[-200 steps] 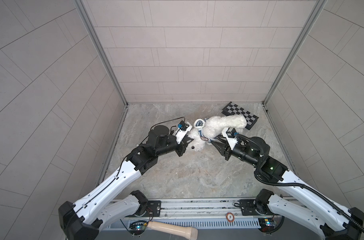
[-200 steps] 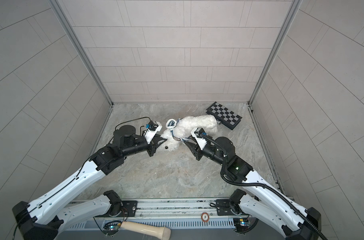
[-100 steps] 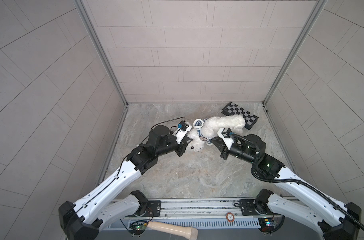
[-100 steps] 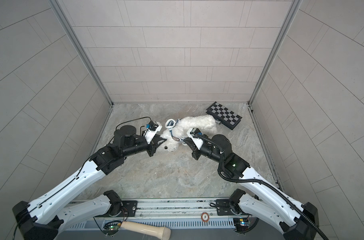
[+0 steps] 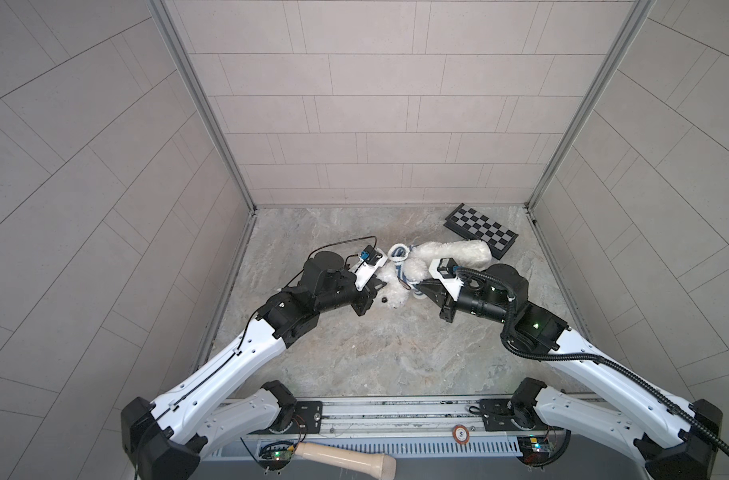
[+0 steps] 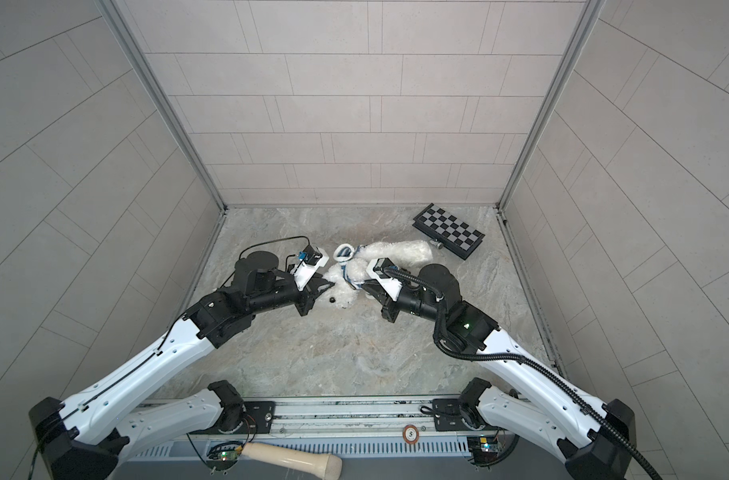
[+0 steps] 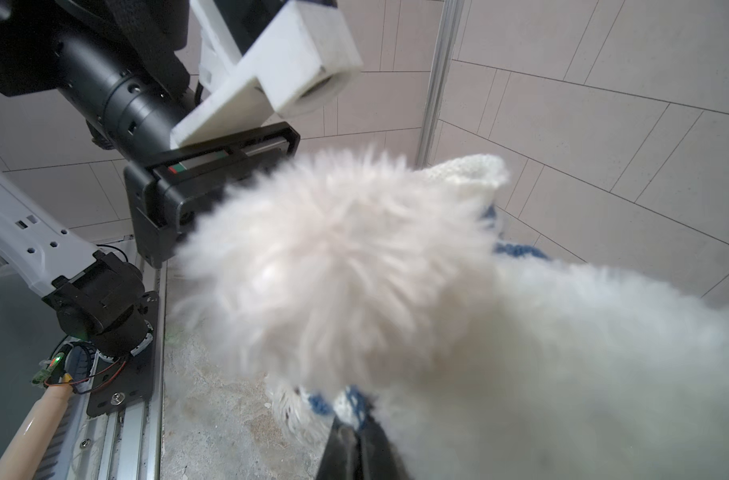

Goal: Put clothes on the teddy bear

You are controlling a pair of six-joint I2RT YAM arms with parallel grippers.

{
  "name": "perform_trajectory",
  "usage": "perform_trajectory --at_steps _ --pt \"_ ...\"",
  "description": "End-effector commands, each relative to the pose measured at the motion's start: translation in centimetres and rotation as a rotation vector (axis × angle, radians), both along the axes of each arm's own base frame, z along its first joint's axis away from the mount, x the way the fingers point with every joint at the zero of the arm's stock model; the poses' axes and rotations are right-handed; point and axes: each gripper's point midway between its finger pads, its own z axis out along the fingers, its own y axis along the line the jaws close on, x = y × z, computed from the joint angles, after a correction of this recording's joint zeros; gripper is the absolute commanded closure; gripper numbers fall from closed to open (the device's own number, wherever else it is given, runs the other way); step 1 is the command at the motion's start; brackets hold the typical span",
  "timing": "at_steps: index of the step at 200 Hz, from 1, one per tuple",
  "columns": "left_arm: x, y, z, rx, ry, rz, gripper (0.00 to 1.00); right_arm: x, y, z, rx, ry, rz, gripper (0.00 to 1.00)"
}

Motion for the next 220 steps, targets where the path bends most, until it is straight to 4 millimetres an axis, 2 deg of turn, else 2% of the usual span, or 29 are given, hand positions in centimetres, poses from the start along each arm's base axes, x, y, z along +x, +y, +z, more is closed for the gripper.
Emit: perform_trajectory --at_steps 1,36,61,82,110,147,172,198,220 --pt "0.8 0.2 -0.1 0.036 -0.031 0.027 1.00 -1.6 0.7 3.0 0.037 -0.065 0.068 1.00" --pt "2.0 0.6 -2.6 0.109 -0.001 0.092 1.00 -3.9 2.3 5.3 0.026 -0.111 0.136 1.00" --pt "1.8 0.2 -3.4 0.124 -0.005 0.090 1.00 -2.9 2.7 6.2 0.058 -0.080 0.081 1.00" --pt "1.2 0.2 -3.5 0.113 -0.018 0.079 1.00 -1.6 2.4 6.5 0.074 -0.060 0.006 1.00" --pt "0.8 0.6 -3.8 0.117 -0.024 0.078 1.00 -1.2 2.8 6.4 0.059 -0.024 -0.005 1.00" --pt "0.2 0.5 -3.3 0.104 -0.036 0.062 1.00 -1.8 5.6 5.5 -0.018 0.016 0.062 1.00" --pt "-0.2 0.5 -3.4 0.108 -0.032 0.056 1.00 -3.1 7.2 6.8 0.052 0.012 0.142 1.00" --pt "-0.9 0.7 -3.5 0.103 -0.024 0.045 1.00 -4.1 6.7 8.9 0.157 -0.035 0.174 1.00" --pt "-1.9 0.8 -3.8 0.093 -0.014 0.010 1.00 -3.4 4.5 11.4 0.286 -0.077 0.088 1.00"
